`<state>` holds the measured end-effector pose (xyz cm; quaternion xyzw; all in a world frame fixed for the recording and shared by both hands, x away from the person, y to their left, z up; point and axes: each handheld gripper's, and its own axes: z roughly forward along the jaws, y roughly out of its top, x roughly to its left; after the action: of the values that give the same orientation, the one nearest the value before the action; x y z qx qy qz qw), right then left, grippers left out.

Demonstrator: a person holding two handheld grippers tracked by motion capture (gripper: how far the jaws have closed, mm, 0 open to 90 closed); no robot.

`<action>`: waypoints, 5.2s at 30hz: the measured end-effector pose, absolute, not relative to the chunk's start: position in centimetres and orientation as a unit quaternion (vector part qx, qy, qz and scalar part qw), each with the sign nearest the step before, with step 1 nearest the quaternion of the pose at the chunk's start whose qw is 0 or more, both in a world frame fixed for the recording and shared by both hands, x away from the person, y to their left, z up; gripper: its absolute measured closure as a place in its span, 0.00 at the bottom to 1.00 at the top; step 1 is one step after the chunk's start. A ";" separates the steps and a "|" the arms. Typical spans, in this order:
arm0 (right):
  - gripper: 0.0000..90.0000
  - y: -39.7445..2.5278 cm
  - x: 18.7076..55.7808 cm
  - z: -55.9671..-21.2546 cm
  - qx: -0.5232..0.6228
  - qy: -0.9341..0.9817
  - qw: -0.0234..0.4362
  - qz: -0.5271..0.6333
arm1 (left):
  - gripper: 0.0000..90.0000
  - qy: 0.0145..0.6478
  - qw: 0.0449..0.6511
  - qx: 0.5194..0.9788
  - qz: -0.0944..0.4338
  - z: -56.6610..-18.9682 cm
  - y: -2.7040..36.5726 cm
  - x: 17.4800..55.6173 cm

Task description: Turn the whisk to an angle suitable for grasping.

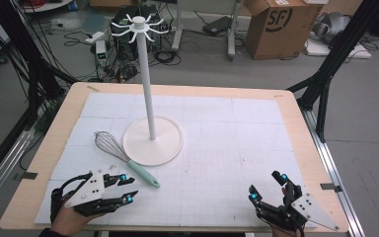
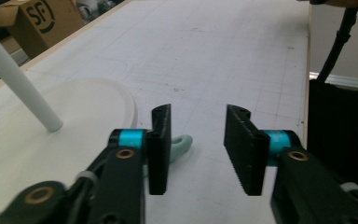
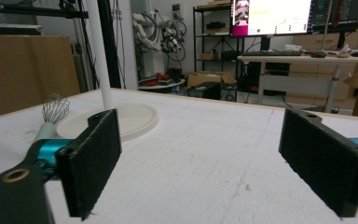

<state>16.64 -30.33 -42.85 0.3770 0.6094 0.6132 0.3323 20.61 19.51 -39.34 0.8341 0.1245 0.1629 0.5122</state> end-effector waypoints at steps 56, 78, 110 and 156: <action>0.15 -30.6 16.4 -42.5 0.368 0.597 0.331 0.631 | 1.00 0.143 0.341 0.929 0.021 -44.1 13.4 28.6; 0.15 -30.5 16.5 -42.5 0.367 0.599 0.324 0.634 | 1.00 0.156 0.297 0.940 0.061 -43.4 8.6 30.2; 0.15 -30.4 16.6 -42.7 0.365 0.601 0.327 0.631 | 1.00 0.173 0.333 0.926 0.046 -42.1 9.3 30.5; 0.15 -31.9 14.5 -43.1 0.392 0.599 0.352 0.603 | 0.31 0.160 0.401 0.901 0.045 -36.5 22.0 27.9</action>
<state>14.53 -31.86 -43.05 0.3923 0.5991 0.6028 0.3519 27.88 21.97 -36.52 0.9006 0.1602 0.0455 0.4014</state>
